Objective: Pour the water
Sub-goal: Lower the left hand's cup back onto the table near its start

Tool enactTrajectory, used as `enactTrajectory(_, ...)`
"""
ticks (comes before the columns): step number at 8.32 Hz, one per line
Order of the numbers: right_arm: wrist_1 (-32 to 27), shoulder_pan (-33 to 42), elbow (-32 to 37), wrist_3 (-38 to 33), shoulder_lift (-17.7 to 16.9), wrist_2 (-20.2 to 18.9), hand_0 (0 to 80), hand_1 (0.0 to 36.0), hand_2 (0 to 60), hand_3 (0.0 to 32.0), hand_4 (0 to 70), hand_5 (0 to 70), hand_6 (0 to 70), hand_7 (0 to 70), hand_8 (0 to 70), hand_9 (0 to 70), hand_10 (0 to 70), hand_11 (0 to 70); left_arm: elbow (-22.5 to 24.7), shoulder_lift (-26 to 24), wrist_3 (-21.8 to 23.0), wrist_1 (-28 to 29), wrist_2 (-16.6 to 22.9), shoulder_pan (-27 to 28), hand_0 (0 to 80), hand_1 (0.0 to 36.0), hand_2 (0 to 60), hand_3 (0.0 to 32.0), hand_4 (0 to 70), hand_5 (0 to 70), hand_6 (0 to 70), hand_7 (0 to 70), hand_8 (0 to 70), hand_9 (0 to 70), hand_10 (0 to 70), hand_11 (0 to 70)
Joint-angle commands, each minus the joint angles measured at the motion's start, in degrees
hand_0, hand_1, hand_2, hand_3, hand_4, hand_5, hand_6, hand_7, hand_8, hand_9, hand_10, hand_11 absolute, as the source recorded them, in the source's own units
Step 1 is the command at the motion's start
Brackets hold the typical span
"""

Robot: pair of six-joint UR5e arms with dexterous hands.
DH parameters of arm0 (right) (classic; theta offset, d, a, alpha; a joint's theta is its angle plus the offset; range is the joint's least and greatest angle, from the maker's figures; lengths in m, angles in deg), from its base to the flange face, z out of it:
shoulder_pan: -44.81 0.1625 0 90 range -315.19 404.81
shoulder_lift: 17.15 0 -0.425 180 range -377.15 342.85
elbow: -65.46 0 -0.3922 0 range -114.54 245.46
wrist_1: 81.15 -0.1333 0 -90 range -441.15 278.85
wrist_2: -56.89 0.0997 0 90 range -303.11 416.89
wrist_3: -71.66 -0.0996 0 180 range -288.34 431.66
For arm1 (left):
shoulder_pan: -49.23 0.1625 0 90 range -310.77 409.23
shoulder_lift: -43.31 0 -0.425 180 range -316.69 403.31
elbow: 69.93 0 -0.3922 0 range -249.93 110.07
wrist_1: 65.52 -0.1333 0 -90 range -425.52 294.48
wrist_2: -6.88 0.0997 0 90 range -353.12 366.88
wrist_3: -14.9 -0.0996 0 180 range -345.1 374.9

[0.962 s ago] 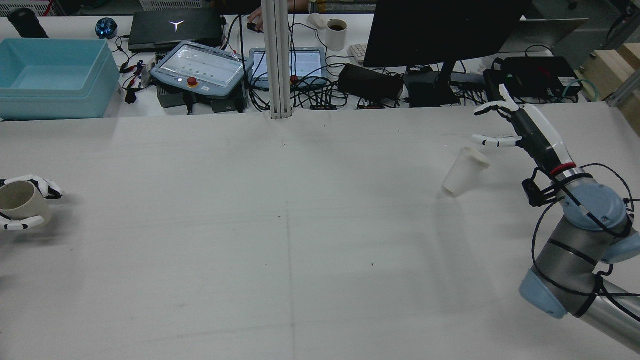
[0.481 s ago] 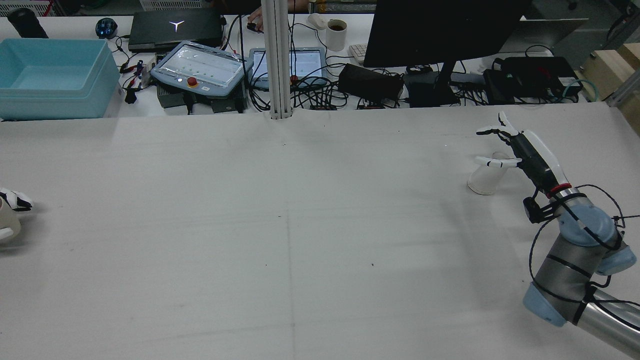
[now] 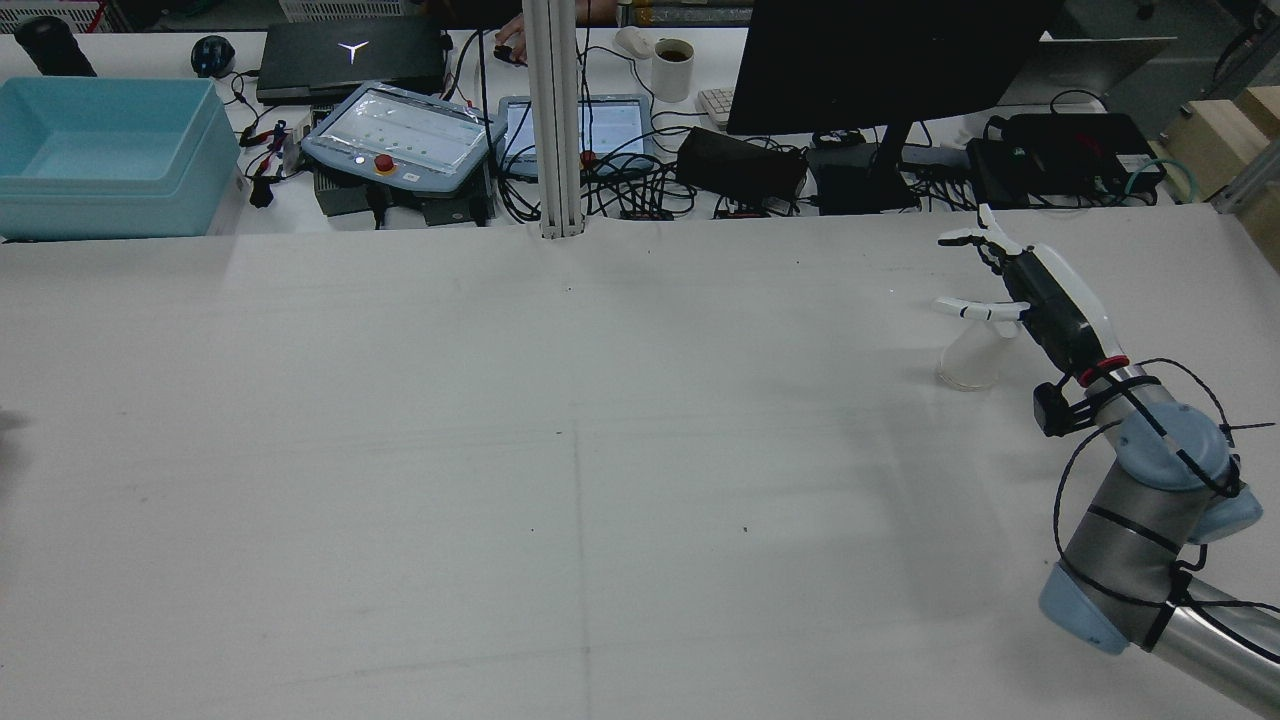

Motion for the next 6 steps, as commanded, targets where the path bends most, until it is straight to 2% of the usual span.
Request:
enactTrajectory(1, -0.01, 0.01, -0.32, -0.12, -0.12, 0.0, 46.2, 14.4, 17.4, 0.0, 13.8, 27.6, 0.3, 0.0, 0.0, 0.0, 4.2, 7.2, -4.23, 0.13, -2.88, 6.61, -2.56, -0.08, 52.0, 36.0, 60.0, 0.0, 37.2, 70.0, 29.1, 32.7, 23.0, 32.1, 16.9, 26.5)
enactTrajectory(2, -0.01, 0.1, -0.32, -0.12, -0.2, 0.0, 46.2, 14.3, 17.0, 0.0, 13.1, 27.4, 0.3, 0.0, 0.0, 0.0, 4.2, 7.2, -5.29, 0.13, -2.36, 8.1, -4.31, 0.09, 52.1, 36.0, 60.0, 0.0, 37.4, 70.0, 27.5, 31.9, 22.6, 31.8, 15.6, 24.5)
enactTrajectory(4, -0.01, -0.07, -0.15, -0.04, -0.21, 0.0, 46.4, 14.3, 16.8, 0.0, 12.7, 27.4, 0.3, 0.0, 0.0, 0.0, 3.9, 6.8, -5.47, -0.49, -2.18, 7.86, -3.98, 0.36, 53.7, 36.0, 60.0, 0.0, 38.0, 70.0, 26.0, 32.5, 22.3, 31.9, 14.9, 23.5)
enactTrajectory(6, -0.01, -0.07, 0.03, -0.04, -0.29, 0.0, 46.2, 14.1, 16.4, 0.0, 11.9, 27.5, 0.3, 0.0, 0.0, 0.0, 4.1, 7.1, -5.56, -0.66, -2.27, 7.77, -3.72, 0.44, 54.9, 34.7, 60.0, 0.0, 43.4, 70.0, 27.8, 35.5, 21.8, 31.4, 14.9, 23.2)
